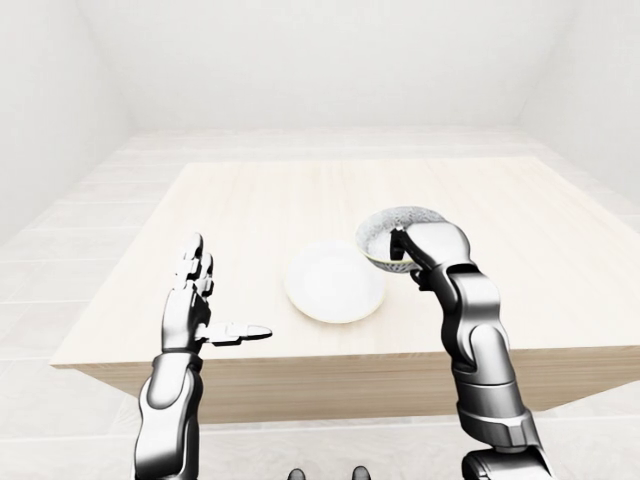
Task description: Put the bowl on the plate.
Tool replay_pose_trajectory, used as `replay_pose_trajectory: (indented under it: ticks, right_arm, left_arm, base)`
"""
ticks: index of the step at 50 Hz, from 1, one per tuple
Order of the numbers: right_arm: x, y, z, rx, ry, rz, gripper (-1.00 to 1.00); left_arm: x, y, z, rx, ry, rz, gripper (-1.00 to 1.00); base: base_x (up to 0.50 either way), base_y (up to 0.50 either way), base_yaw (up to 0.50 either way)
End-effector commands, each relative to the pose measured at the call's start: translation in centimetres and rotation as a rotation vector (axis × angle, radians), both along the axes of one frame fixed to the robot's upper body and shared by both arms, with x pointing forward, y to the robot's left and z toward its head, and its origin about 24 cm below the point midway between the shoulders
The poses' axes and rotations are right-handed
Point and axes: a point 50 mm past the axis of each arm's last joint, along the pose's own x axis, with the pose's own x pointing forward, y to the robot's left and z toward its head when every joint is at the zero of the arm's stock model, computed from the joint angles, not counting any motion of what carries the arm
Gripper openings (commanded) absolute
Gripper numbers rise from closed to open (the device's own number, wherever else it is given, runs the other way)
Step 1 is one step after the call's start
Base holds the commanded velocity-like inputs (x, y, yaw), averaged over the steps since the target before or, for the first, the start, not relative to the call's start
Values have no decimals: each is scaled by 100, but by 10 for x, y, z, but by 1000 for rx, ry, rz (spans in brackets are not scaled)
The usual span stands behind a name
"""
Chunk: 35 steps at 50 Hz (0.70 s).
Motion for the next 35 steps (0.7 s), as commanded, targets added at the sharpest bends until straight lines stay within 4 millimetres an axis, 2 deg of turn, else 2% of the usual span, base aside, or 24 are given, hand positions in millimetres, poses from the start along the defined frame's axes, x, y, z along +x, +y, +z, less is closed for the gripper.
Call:
replay_pose_trajectory:
  ticks: [1, 9, 14, 35]
  right_arm:
    - [-1, 25, 10, 80, -80, 89, -38]
    - [-1, 37, 3, 128, -92, 131, -36]
    - [-4, 48, -9, 170, -101, 162, -36]
    - [3, 60, -5, 230, -147, 204, -37]
  left_arm:
    - [-1, 1, 3, 3, -11, 1, 100]
    - [0, 3, 3, 4, -14, 4, 100]
    - [0, 2, 1, 2, -2, 1, 100]
    - [2, 6, -2, 2, 11, 11, 100]
  base:
    - [0, 0, 0]
    - [0, 0, 0]
    - [0, 0, 0]
    - [0, 0, 0]
